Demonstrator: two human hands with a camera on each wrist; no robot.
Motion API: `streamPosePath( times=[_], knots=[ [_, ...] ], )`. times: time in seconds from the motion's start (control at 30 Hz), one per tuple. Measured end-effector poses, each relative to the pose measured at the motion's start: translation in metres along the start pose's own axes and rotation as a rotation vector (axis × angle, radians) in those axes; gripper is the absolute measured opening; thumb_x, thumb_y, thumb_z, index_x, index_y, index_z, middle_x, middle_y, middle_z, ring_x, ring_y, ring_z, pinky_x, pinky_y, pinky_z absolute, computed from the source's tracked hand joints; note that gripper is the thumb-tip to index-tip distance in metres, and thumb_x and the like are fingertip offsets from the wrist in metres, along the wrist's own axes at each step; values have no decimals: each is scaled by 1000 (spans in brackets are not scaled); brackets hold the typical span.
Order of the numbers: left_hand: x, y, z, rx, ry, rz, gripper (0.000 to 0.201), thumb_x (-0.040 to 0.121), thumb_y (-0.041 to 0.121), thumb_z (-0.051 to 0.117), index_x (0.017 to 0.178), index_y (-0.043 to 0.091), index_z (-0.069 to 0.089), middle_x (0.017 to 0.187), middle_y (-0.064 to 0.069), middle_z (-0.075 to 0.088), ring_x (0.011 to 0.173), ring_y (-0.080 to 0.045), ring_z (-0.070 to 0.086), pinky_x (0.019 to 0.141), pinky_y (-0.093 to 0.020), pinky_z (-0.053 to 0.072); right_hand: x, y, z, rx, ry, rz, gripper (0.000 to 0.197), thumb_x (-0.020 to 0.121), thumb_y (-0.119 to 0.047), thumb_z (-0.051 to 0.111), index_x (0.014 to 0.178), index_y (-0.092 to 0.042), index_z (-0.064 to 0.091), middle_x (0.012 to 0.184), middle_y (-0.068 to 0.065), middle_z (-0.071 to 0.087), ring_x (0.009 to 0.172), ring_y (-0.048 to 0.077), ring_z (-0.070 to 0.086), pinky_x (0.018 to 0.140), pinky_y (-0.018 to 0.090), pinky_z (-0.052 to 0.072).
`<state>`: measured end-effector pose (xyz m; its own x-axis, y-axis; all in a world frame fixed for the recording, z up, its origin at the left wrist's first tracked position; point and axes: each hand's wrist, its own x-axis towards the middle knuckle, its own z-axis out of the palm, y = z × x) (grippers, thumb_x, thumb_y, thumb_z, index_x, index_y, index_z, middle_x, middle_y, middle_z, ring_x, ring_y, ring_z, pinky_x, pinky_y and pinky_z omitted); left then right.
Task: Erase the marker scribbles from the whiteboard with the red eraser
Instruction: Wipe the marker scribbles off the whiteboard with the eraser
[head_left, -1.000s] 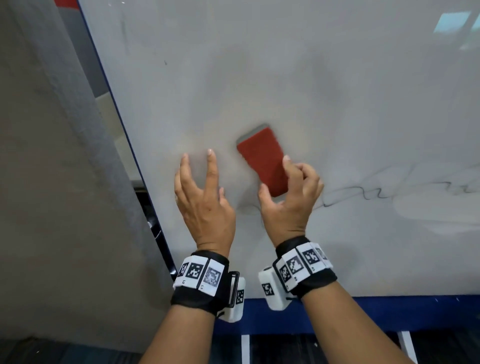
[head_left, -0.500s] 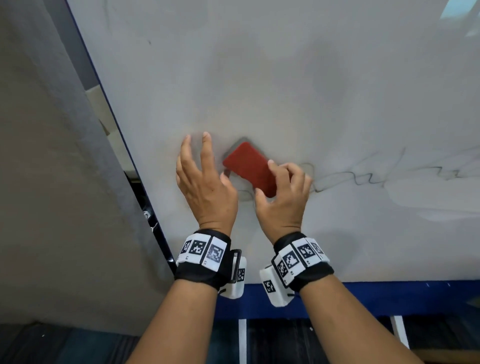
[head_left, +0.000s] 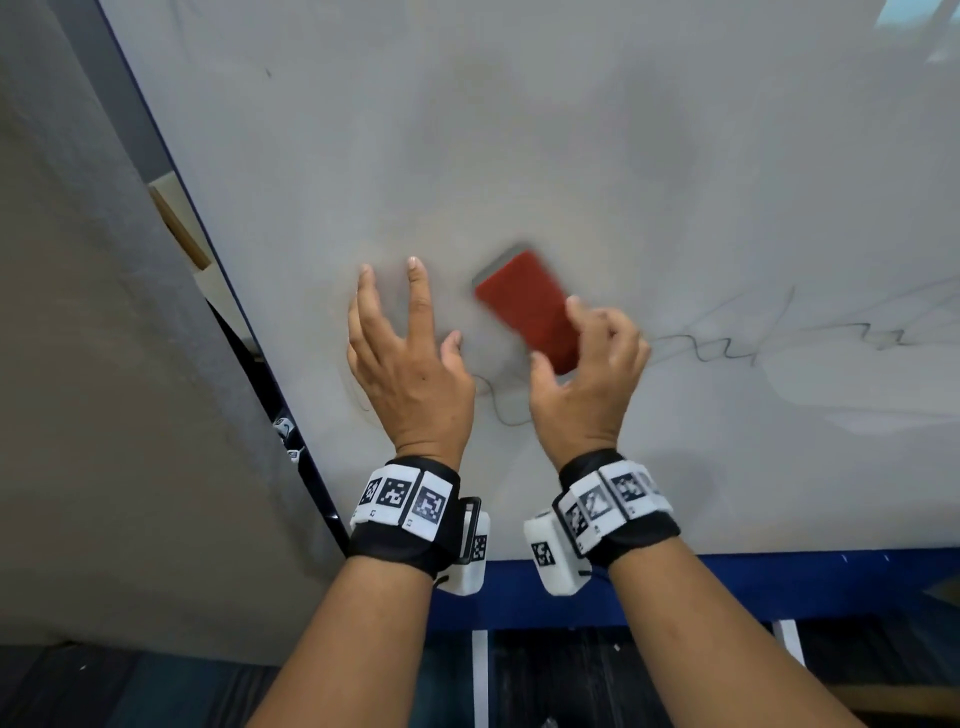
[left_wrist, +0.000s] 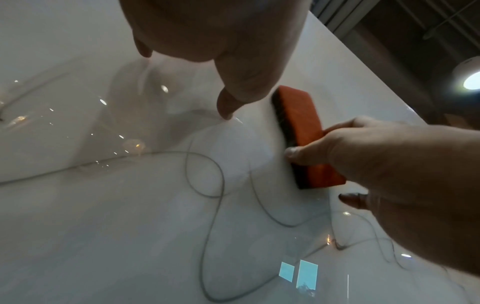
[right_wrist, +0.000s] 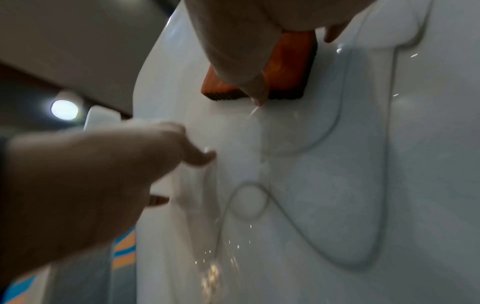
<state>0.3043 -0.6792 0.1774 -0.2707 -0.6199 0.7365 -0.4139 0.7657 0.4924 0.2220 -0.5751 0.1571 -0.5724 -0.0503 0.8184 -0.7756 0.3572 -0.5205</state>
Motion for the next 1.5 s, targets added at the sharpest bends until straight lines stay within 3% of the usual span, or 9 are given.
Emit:
streamPosePath(
  times=[0.13,0.33,0.53,0.7,0.9,1.1,1.2,1.33,1.5],
  knots=[
    [2,4,2,-55,45,10,81,77,11,77,149,17,41,148,-15,38,132,-33,38,108,-45,37,19,3,-4,20,145,62,63,70,-13,79,128,-7,58,116,18,52,102,31,48,104,16,23],
    [-7,11,7,-19,-5,58,77,80,7,62,151,23,37,158,-17,25,139,-37,28,116,-47,27,-20,9,0,-45,-121,-34,64,69,-18,76,126,-25,49,118,11,52,105,31,47,91,48,44],
    [-11,19,10,16,-21,22,79,85,28,72,153,21,32,159,-19,22,143,-38,25,115,-49,27,18,24,-15,19,119,73,63,69,-14,78,128,-11,56,117,16,51,102,26,43,98,27,34],
    [-12,34,13,-74,54,-16,79,78,9,73,149,12,39,145,-18,38,130,-35,39,112,-46,34,-4,23,-19,-26,-98,-29,62,68,-16,74,124,-27,52,117,7,51,104,30,46,90,48,44],
    [-19,44,20,-59,20,13,69,86,16,68,149,21,41,151,-17,33,132,-37,38,106,-52,40,47,40,-40,29,177,66,62,66,-13,79,125,-9,61,113,15,54,101,24,44,96,29,35],
    [-29,58,26,5,-69,-43,101,75,31,79,156,19,20,161,-18,13,144,-38,19,116,-52,28,2,45,-36,-15,-123,-6,63,68,-17,80,124,-24,51,115,10,53,102,28,47,90,47,45],
    [-29,63,27,-6,-47,-84,99,77,35,80,156,18,22,160,-18,15,144,-38,21,118,-50,26,27,57,-47,14,-3,13,61,66,-16,80,123,-17,59,113,13,54,101,27,46,90,46,44],
    [-30,79,30,-68,3,-103,92,74,20,82,151,17,32,153,-16,26,135,-36,33,111,-52,35,44,64,-52,61,92,31,63,67,-15,79,126,-16,56,115,14,52,100,29,47,93,38,42],
    [-33,90,32,-34,-23,-48,89,74,3,71,152,24,34,153,-15,27,131,-36,35,109,-51,38,16,68,-55,-3,-135,-49,62,66,-14,75,122,-27,52,114,9,54,101,31,48,88,46,44]
  ],
)
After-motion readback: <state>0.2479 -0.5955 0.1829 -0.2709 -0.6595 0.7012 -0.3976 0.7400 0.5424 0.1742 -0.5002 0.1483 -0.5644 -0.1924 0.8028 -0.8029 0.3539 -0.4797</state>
